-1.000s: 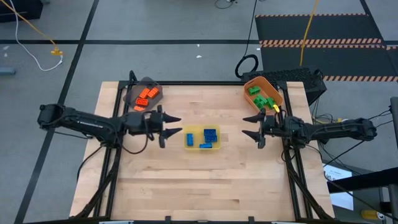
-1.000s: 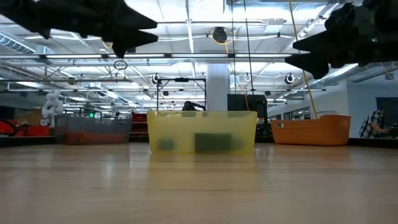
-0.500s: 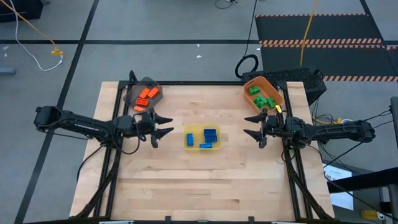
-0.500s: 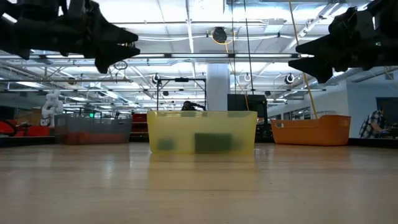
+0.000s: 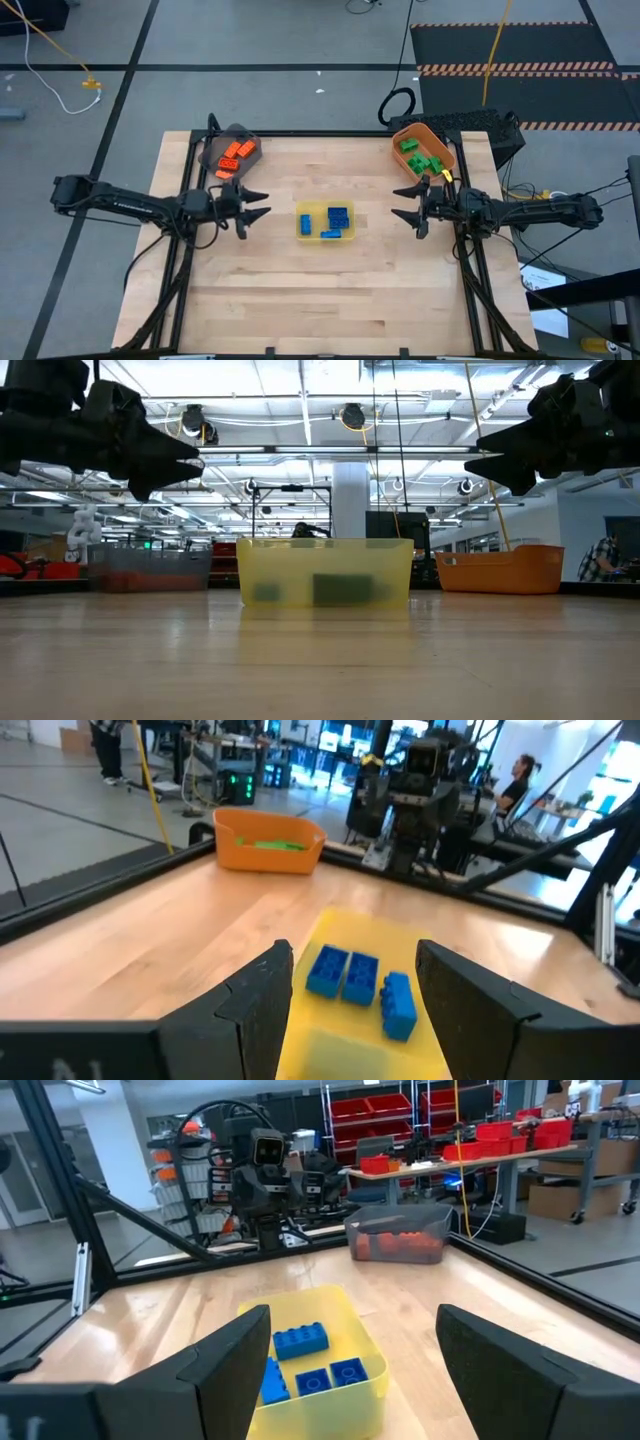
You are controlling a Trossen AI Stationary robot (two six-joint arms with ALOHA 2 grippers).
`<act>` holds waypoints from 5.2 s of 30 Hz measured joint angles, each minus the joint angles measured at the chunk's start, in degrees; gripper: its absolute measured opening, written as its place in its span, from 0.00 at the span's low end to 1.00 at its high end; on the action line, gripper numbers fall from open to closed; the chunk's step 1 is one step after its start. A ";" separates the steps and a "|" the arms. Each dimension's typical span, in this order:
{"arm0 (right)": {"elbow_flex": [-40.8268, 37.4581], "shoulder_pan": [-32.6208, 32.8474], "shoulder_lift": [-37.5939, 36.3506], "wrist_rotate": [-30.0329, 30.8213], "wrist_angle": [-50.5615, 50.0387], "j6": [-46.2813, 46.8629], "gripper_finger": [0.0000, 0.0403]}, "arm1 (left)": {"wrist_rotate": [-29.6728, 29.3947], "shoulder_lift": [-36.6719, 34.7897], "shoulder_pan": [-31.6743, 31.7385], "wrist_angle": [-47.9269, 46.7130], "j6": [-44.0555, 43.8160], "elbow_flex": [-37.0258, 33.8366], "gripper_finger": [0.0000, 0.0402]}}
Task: Sort & place blocks by color
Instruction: Return to Home Position
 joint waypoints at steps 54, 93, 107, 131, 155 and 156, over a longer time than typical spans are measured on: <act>-0.09 0.07 -17.35 -0.35 -16.25 1.66 0.69 | -1.13 -24.23 0.00 -28.51 2.18 -1.51 0.53; -0.52 0.04 -17.33 -1.91 -20.51 -1.63 0.69 | -2.27 -39.90 -2.47 -39.60 5.31 -1.44 0.53; -1.97 0.04 -16.93 -1.64 -18.45 -2.79 0.58 | -3.29 -37.31 -2.47 -39.62 2.67 -1.42 0.53; -1.99 0.06 -16.96 -1.64 -19.96 -2.78 0.45 | -2.83 -35.88 -2.91 -29.30 10.81 -3.39 0.53; -1.99 0.07 -17.28 -6.27 -21.59 -7.45 0.02 | -3.17 -35.88 -2.18 -33.83 11.49 -3.30 0.01; -1.99 0.07 -17.36 -6.27 -21.61 -7.44 0.01 | -3.17 -35.88 -2.36 -33.85 11.74 -3.28 0.01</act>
